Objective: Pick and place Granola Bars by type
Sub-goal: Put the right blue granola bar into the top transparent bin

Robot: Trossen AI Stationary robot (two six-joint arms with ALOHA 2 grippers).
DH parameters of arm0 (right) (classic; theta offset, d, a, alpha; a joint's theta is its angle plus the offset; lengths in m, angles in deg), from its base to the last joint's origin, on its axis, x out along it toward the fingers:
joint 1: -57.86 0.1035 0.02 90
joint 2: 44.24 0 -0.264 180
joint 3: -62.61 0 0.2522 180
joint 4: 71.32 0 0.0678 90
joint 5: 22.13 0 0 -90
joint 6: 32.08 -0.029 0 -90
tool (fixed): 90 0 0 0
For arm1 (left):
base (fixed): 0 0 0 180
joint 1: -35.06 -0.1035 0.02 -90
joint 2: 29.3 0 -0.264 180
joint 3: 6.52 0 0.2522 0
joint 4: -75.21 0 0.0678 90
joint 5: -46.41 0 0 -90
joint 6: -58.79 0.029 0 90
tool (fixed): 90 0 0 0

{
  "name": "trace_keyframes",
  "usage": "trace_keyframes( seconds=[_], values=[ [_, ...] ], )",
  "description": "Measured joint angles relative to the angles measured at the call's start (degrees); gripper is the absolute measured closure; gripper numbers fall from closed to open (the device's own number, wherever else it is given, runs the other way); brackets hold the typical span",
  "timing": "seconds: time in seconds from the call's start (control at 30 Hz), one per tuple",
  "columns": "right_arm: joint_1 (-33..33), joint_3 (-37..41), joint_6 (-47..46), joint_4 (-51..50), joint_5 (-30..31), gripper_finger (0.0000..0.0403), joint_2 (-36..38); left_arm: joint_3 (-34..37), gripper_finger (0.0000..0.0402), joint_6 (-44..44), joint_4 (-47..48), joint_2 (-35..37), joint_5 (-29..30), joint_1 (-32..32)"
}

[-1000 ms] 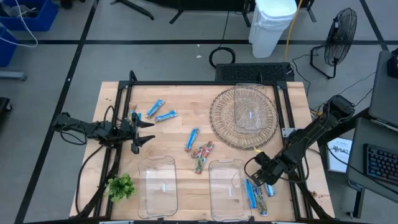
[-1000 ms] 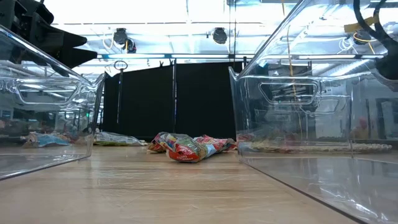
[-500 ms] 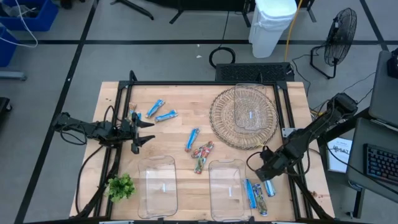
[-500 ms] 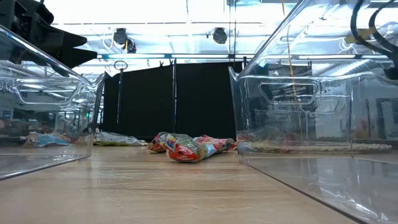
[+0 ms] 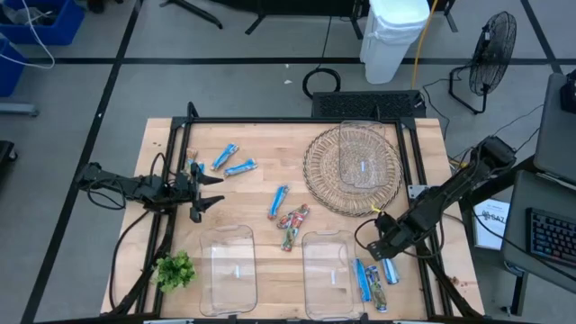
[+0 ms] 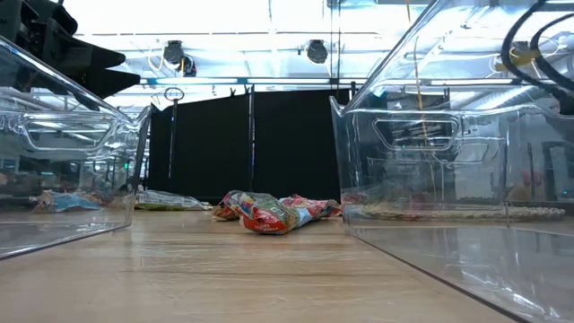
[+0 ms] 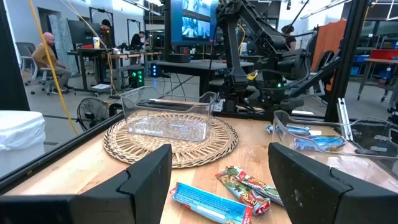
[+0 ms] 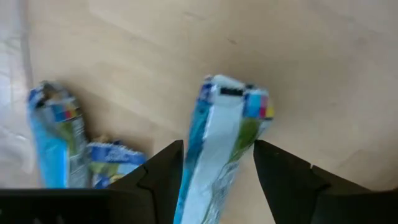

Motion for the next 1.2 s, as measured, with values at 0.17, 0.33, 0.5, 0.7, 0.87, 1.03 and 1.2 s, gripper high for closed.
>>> trace_keyframes(
  seconds=[0.17, 0.33, 0.5, 0.7, 0.87, 1.03, 1.2],
  values=[
    [0.00, 2.93, -0.32, 4.04, -0.12, 0.0240, 0.00, 0.01, 0.0135, 0.02, 0.00, 0.00, 0.02, 0.00],
    [0.00, 3.47, 2.46, 4.96, -0.38, 0.0308, 0.33, 0.02, 0.0135, 0.02, 0.00, 0.00, 0.00, 0.01],
    [0.02, 3.52, 5.63, 6.45, 0.52, 0.0384, 2.00, 0.00, 0.0135, 0.00, 0.00, -0.02, 0.00, 0.01],
    [0.00, 3.52, 9.43, 9.06, 6.52, 0.0388, 6.39, 0.00, 0.0135, 0.02, 0.00, -0.02, 0.00, 0.01],
    [0.02, 3.23, 14.68, 9.51, 15.70, 0.0391, 14.06, 0.01, 0.0135, 0.02, 0.00, -0.02, 0.00, 0.00],
    [-0.07, 3.15, 26.20, 9.50, 28.27, 0.0392, 22.15, 0.00, 0.0135, 0.02, 0.00, -0.02, 0.00, -0.01],
    [-1.23, 3.15, 45.65, 9.72, 44.58, 0.0392, 28.88, 0.00, 0.0135, 0.00, 0.00, -0.02, 0.00, -0.01]
  ],
)
